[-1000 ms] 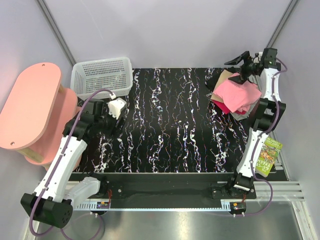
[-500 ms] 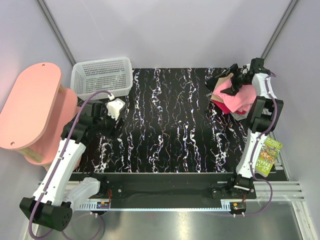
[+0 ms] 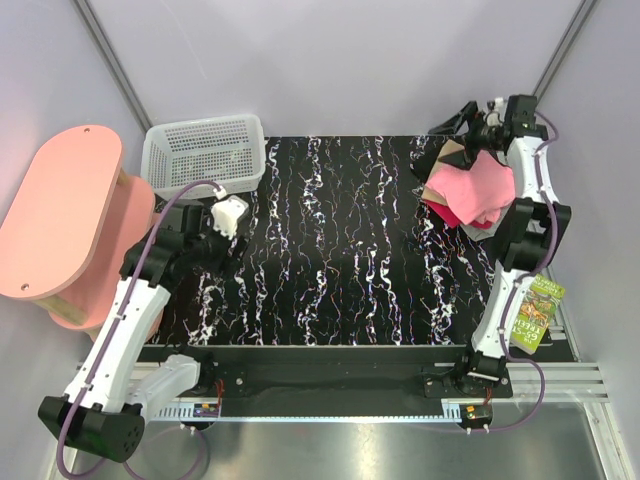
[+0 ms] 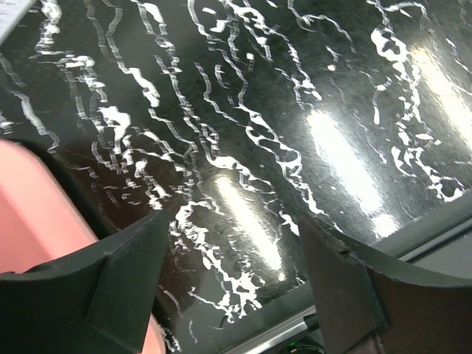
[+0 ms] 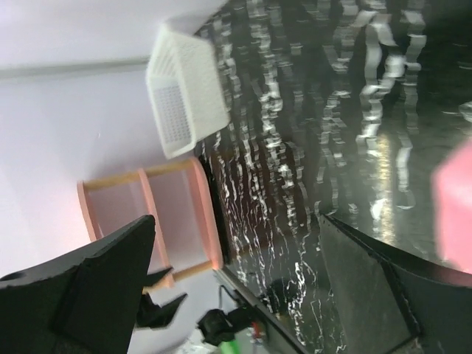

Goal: Fold and stack the t-shirts
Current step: Put the neatly folded tshirt into the corner of the board with the right arm

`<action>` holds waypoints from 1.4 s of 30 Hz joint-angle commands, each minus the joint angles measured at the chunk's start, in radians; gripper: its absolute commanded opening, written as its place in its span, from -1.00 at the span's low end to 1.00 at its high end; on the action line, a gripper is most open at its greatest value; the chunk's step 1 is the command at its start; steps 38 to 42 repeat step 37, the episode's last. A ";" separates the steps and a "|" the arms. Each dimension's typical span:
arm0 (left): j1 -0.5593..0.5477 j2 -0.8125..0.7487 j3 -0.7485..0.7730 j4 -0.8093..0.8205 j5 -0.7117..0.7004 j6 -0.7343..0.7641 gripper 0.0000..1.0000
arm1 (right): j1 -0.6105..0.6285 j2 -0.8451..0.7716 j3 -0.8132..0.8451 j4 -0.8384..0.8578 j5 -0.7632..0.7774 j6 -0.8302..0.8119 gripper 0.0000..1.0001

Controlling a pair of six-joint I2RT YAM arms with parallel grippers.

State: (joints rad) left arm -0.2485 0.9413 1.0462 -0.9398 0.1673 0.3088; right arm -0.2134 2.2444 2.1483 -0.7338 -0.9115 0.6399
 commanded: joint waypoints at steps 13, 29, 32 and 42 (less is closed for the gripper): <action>0.026 0.016 0.025 0.174 -0.181 -0.172 0.69 | 0.207 -0.951 -0.706 0.068 0.609 -0.318 0.99; 0.048 0.102 -0.023 0.358 -0.129 -0.247 0.70 | 0.258 -1.095 -0.906 0.037 0.700 -0.287 0.99; 0.048 0.109 -0.041 0.383 -0.137 -0.250 0.71 | 0.261 -1.082 -0.897 0.039 0.700 -0.290 0.99; 0.048 0.113 -0.054 0.388 -0.120 -0.254 0.72 | 0.269 -1.063 -0.881 0.037 0.692 -0.292 0.99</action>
